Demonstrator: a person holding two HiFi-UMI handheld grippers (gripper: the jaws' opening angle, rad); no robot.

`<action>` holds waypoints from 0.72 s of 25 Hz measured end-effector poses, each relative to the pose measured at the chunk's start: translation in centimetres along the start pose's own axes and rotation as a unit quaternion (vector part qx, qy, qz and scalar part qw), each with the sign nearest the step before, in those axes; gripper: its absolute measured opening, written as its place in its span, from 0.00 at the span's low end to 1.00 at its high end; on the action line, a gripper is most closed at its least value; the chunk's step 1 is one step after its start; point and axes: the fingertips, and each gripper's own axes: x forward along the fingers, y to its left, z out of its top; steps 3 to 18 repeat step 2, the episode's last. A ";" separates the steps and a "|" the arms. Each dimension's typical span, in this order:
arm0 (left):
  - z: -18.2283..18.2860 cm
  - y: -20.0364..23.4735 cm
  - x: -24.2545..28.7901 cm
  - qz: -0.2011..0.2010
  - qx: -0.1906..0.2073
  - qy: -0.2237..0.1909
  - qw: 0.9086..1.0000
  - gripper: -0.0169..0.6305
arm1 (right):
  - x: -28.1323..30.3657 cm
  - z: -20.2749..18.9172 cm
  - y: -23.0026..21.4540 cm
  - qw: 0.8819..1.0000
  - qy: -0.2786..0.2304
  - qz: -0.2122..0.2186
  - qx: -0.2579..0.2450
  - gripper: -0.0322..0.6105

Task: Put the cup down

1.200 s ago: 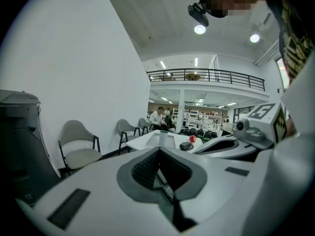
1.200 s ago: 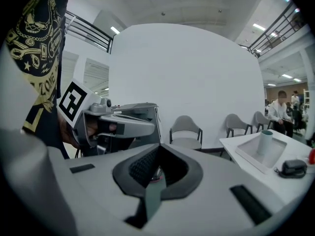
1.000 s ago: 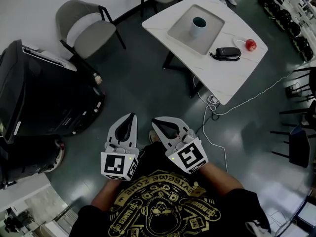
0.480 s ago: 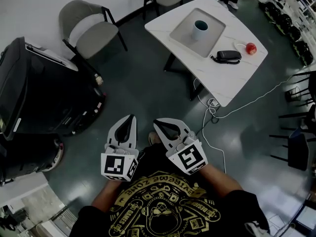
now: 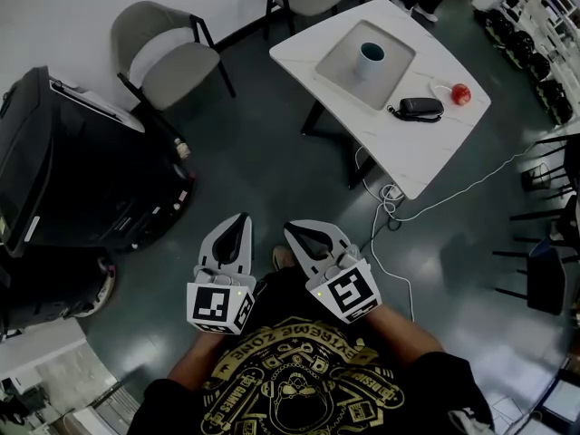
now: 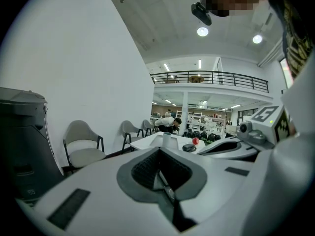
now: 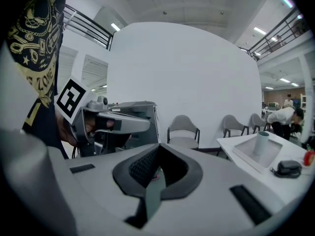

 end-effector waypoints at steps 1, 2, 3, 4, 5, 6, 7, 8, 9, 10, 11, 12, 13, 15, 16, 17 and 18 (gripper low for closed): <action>0.0 0.1 -0.1 -0.001 0.000 0.001 1.000 0.04 | 0.1 0.0 0.2 1.000 0.001 0.000 0.001 0.06; -0.1 0.2 -0.3 -0.002 -0.001 0.002 1.000 0.04 | 0.2 0.0 0.3 1.000 0.002 -0.001 0.003 0.06; -0.1 0.2 -0.3 -0.002 -0.001 0.002 1.000 0.04 | 0.2 0.0 0.3 1.000 0.002 -0.001 0.003 0.06; -0.1 0.2 -0.3 -0.002 -0.001 0.002 1.000 0.04 | 0.2 0.0 0.3 1.000 0.002 -0.001 0.003 0.06; -0.1 0.2 -0.3 -0.002 -0.001 0.002 1.000 0.04 | 0.2 0.0 0.3 1.000 0.002 -0.001 0.003 0.06; -0.1 0.2 -0.3 -0.002 -0.001 0.002 1.000 0.04 | 0.2 0.0 0.3 1.000 0.002 -0.001 0.003 0.06; -0.1 0.2 -0.3 -0.002 -0.001 0.002 1.000 0.04 | 0.2 0.0 0.3 1.000 0.002 -0.001 0.003 0.06; -0.1 0.2 -0.3 -0.002 -0.001 0.002 1.000 0.04 | 0.2 0.0 0.3 1.000 0.002 -0.001 0.003 0.06; -0.1 0.2 -0.3 -0.002 -0.001 0.002 1.000 0.04 | 0.2 0.0 0.3 1.000 0.002 -0.001 0.003 0.06; -0.1 0.2 -0.3 -0.002 -0.001 0.002 1.000 0.04 | 0.2 0.0 0.3 1.000 0.002 -0.001 0.003 0.06; -0.1 0.2 -0.3 -0.002 -0.001 0.002 1.000 0.04 | 0.2 0.0 0.3 1.000 0.002 -0.001 0.003 0.06; -0.1 0.2 -0.3 -0.002 -0.001 0.002 1.000 0.04 | 0.2 0.0 0.3 1.000 0.002 -0.001 0.003 0.06; -0.1 0.2 -0.3 -0.002 -0.001 0.002 1.000 0.04 | 0.2 0.0 0.3 1.000 0.002 -0.001 0.003 0.06; -0.1 0.2 -0.3 -0.002 -0.001 0.002 1.000 0.04 | 0.2 0.0 0.3 1.000 0.002 -0.001 0.003 0.06; -0.1 0.2 -0.3 -0.002 -0.001 0.002 1.000 0.04 | 0.2 0.0 0.3 1.000 0.002 -0.001 0.003 0.06; -0.1 0.2 -0.3 -0.002 -0.001 0.002 1.000 0.04 | 0.2 0.0 0.3 1.000 0.002 -0.001 0.003 0.06; -0.1 0.2 -0.3 -0.002 -0.001 0.002 1.000 0.04 | 0.2 0.0 0.3 1.000 0.002 -0.001 0.003 0.06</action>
